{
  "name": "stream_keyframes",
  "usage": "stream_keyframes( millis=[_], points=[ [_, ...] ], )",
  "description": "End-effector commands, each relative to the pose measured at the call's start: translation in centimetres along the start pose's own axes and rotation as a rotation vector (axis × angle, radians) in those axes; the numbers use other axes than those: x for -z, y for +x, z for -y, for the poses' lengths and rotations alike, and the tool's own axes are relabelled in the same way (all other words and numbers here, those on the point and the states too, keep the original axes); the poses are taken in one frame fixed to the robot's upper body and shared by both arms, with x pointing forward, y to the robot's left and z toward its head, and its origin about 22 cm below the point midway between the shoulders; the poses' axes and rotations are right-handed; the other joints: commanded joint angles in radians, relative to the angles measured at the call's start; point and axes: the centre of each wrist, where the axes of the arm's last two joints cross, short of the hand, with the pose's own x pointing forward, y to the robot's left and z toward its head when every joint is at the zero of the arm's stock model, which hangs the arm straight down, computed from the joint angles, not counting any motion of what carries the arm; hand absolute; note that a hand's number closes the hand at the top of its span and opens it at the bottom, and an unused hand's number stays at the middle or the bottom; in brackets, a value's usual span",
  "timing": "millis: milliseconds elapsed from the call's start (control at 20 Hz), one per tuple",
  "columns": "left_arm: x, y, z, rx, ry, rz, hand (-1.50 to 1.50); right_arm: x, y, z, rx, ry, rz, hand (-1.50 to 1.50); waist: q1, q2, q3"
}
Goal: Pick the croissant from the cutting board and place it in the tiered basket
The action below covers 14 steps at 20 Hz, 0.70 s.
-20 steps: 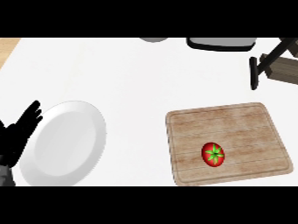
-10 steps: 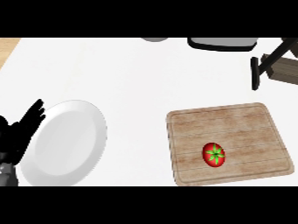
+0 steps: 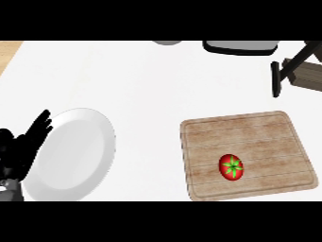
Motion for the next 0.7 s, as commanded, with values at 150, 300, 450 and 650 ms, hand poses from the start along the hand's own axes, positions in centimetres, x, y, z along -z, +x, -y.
stream_keyframes(
  millis=[150, 300, 450, 650],
  points=[
    [-0.1, -0.1, -0.2, 0.015, -0.011, 0.016, 0.0, -1.4, -1.0, 4.5, 0.267, -0.199, 0.001, -1.5, 0.011, 0.002, 0.0],
    [-0.3, -0.4, -1.1, 0.001, 0.015, 0.001, 0.0, -2.0, -3.5, 6.4, 0.39, -0.25, -0.067, -1.5, 0.005, 0.0, 0.001],
    [-0.2, 0.1, -1.5, 0.019, 0.0, -0.008, 0.0, -2.5, -5.2, 7.7, 0.495, -0.239, -0.177, -1.5, -0.004, -0.004, 0.0],
    [-0.4, -0.4, -1.1, -0.003, 0.012, -0.007, 0.0, -3.2, -9.4, 8.5, 0.673, -0.192, -0.221, -1.5, -0.029, -0.015, 0.001]
  ],
)
